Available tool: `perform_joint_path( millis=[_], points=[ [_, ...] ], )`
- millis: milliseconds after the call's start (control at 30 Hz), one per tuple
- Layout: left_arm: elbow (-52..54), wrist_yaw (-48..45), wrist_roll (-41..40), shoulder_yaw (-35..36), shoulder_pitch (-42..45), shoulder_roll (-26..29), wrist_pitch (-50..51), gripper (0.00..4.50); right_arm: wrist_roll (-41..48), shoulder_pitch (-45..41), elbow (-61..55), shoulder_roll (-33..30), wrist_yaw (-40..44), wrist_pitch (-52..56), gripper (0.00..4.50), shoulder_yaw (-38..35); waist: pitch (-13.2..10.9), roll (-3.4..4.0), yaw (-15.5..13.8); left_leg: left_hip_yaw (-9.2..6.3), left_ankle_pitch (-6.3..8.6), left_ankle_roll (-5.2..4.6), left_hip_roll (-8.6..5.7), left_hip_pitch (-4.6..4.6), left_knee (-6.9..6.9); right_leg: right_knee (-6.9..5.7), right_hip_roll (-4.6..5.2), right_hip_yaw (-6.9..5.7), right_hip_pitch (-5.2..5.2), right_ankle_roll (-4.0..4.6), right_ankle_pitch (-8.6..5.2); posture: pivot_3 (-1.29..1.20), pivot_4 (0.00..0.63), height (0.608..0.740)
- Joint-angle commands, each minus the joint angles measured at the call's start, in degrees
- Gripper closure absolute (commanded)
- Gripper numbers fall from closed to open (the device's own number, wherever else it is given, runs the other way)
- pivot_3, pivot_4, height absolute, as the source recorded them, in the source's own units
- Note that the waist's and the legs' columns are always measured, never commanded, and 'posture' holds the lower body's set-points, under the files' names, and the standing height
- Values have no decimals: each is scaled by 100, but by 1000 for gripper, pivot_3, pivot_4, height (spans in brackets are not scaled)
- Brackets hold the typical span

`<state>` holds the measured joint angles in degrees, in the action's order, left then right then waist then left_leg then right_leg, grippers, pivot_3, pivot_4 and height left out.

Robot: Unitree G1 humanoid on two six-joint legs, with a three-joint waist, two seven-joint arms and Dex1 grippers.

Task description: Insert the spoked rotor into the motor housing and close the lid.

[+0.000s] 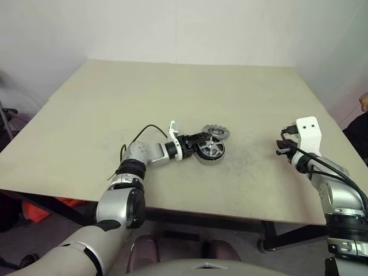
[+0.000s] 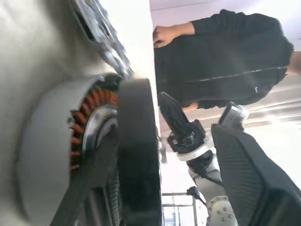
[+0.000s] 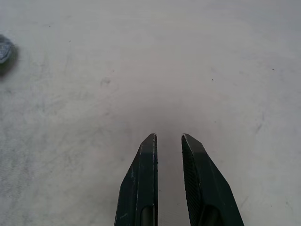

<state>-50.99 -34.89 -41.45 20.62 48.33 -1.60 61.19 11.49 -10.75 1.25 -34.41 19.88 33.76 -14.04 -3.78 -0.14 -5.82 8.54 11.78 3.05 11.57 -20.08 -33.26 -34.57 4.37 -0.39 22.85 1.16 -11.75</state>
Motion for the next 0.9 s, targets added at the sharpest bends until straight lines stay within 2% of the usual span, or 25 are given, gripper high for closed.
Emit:
perform_joint_path(
  millis=[33, 433, 567, 767, 900],
  points=[
    [226, -48, -2, 32, 74, 158, 9, 1815, 21, -144, -167, -11, -5, -96, 3667, -123, 0, 0, 10, 0, 0, 0, 0, 0, 0, 0, 0, 0, 0, 0, 0, 0, 0, 740],
    [1045, -105, -226, 125, -251, 419, 219, 1815, 14, -209, -185, 4, 69, -135, 3667, -42, 0, 1, 13, 0, -1, 1, 0, -3, 5, 3, -1, -1, 10, 1, 0, 0, 0, 740],
    [1664, -122, -283, 15, -528, 431, 227, 1815, 160, -229, -431, 57, 263, -235, 3667, -34, -1, 1, 12, 0, -1, 1, 2, -4, 5, 3, -1, -2, 10, 1, 0, 0, 0, 740],
    [2448, -431, 310, -625, -1011, 800, -702, 1815, 1569, 130, -2090, 227, 1336, 433, 3667, 64, -1, 4, 15, 1, 2, -4, 13, -6, 13, 3, -10, -2, 14, 1, -1, 0, 0, 740],
    [2565, -614, 800, -988, -1194, 1209, -1442, 1815, 1616, 441, -2692, 58, 1583, 674, 3667, 611, -1, 4, -4, -1, 3, -4, 15, 0, 17, 9, -9, -5, 11, 2, -5, 0, 0, 740]
  ],
)
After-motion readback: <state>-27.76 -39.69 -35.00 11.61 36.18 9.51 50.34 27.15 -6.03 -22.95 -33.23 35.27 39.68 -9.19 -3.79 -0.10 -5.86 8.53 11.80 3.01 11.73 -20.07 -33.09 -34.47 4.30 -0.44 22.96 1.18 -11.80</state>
